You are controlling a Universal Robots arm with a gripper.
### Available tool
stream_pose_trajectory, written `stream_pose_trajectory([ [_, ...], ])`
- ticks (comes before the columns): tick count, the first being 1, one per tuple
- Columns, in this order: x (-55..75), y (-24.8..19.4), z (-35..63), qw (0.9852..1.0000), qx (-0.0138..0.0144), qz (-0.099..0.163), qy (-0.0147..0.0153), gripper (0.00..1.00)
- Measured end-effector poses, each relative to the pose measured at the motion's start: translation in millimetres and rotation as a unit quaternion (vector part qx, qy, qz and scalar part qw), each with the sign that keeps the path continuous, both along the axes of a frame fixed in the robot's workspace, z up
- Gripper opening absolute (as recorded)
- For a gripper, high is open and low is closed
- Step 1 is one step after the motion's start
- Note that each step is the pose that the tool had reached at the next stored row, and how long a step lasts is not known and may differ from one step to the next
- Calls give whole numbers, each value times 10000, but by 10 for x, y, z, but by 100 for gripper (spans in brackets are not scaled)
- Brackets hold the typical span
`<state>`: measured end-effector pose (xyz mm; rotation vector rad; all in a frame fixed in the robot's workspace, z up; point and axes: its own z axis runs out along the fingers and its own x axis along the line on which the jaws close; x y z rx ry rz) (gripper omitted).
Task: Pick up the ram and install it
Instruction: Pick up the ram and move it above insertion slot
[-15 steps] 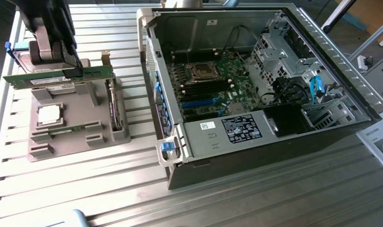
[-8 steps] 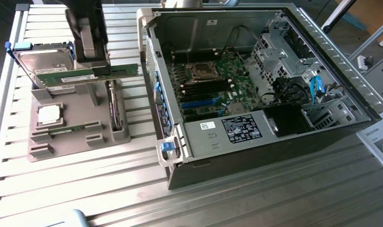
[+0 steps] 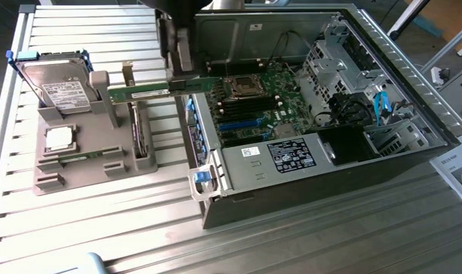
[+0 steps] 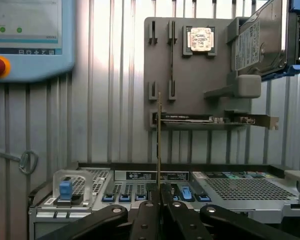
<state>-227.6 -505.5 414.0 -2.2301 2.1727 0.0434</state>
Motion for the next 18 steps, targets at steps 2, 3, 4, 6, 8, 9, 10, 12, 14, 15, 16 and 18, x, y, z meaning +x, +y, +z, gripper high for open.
stream_pose_trajectory([
  [2, 84, -1, -13, 10000, 1, 0, -4, 13],
  [3, 158, -1, -22, 10000, 1, 1, -5, 13],
  [4, 219, -2, -28, 10000, 0, 0, -6, 13],
  [6, 303, -2, -37, 10000, 0, 0, -7, 13],
  [8, 444, -3, -51, 10000, 0, 0, -9, 13],
  [9, 543, -4, -60, 10000, 0, 1, -10, 13],
  [10, 668, -4, -73, 10000, 1, 0, -12, 13],
  [12, 797, -5, -85, 10000, 0, 0, -13, 13],
  [14, 902, -6, -95, 10000, 0, 0, -13, 13],
  [15, 946, -6, -100, 10000, 1, 0, -14, 13],
  [16, 1036, -6, -108, 10000, 1, 0, -15, 13],
  [18, 1164, -7, -119, 10000, 1, 0, -16, 13],
])
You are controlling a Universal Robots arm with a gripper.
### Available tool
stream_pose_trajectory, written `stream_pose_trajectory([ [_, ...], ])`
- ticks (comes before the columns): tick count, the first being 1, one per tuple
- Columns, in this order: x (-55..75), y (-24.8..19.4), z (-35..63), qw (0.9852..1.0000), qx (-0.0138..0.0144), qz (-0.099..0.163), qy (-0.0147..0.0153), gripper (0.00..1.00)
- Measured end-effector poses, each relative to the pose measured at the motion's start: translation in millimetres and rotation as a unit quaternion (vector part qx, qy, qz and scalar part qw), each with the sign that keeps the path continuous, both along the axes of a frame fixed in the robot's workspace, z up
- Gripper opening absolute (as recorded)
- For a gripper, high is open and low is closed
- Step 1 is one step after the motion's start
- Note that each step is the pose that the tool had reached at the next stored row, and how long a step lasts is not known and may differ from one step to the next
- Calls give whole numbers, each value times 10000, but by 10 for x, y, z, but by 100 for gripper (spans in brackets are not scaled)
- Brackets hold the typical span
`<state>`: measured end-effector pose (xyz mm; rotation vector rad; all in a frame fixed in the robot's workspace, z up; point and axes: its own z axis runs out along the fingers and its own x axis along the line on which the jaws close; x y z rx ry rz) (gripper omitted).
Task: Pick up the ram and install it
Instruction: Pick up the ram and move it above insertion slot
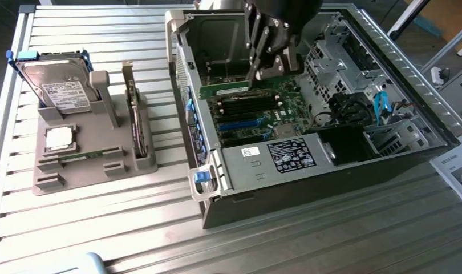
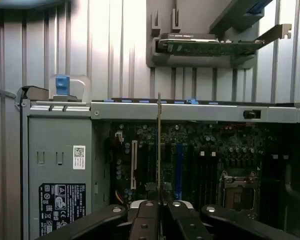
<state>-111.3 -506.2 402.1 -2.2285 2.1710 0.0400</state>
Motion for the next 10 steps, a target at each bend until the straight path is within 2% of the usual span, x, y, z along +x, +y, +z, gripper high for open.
stream_pose_trajectory([
  [10, 634, -2, -53, 10000, 0, 1, -2, 13],
])
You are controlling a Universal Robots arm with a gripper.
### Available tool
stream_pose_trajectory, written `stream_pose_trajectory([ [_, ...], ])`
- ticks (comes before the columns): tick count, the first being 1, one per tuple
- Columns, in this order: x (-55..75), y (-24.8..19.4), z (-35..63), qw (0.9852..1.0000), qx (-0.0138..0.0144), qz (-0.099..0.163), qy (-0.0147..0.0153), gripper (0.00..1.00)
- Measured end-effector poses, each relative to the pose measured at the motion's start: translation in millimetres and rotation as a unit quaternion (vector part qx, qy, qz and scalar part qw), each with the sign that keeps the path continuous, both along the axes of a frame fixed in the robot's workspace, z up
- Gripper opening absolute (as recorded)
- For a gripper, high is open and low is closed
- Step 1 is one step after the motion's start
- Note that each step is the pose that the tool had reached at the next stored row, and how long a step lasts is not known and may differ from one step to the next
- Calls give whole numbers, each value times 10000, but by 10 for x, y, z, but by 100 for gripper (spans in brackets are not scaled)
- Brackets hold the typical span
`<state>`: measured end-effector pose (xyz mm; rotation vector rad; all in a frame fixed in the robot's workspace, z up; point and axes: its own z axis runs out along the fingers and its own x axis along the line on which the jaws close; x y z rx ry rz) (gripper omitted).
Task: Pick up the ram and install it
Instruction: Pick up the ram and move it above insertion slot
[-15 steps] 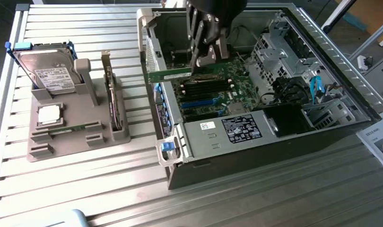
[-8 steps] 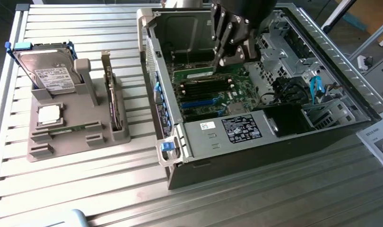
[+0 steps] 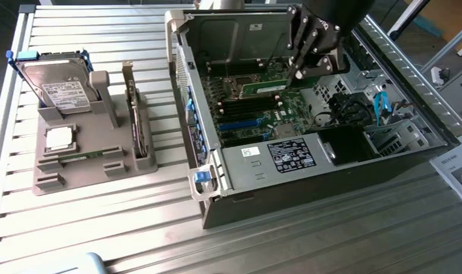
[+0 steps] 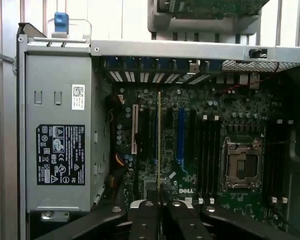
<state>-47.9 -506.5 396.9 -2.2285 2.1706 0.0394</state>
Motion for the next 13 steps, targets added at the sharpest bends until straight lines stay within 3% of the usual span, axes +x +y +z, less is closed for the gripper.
stream_pose_trajectory([
  [7, 595, 0, -46, 10000, -1, -1, 0, 13],
  [10, 726, 1, -51, 10000, 0, 0, 0, 13],
  [13, 726, 0, -51, 10000, 0, -1, 0, 13],
])
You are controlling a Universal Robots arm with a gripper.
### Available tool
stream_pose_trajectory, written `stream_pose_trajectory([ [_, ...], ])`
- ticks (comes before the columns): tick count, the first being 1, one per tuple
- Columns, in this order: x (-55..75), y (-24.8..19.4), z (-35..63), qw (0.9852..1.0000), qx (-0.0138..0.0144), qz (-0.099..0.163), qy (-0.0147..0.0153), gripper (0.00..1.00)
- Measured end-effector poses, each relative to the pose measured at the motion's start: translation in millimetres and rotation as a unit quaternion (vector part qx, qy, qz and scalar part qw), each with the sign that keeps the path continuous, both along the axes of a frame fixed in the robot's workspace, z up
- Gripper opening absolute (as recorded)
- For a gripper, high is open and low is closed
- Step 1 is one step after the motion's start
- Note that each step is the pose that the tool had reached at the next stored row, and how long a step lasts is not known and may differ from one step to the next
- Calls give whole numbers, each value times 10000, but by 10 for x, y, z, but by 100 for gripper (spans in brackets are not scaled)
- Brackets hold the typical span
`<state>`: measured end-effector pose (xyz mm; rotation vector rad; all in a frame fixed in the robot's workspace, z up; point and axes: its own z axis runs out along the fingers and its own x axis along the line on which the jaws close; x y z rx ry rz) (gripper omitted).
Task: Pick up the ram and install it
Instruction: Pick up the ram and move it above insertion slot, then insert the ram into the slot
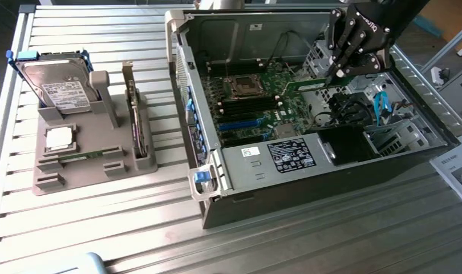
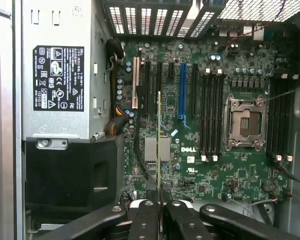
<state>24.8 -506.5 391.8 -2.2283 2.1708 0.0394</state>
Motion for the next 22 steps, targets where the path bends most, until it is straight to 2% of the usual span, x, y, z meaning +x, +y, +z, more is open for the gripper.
stream_pose_trajectory([
  [5, 1, 1, -4, 10000, 0, 1, 0, 13],
  [7, 0, 26, -42, 10000, 0, 1, 0, 13],
  [16, -11, 214, -233, 10000, 1, -60, 1, 13],
  [19, -42, 296, -311, 10000, 0, -66, 1, 13],
  [22, -52, 318, -390, 10000, 0, -67, 1, 13],
])
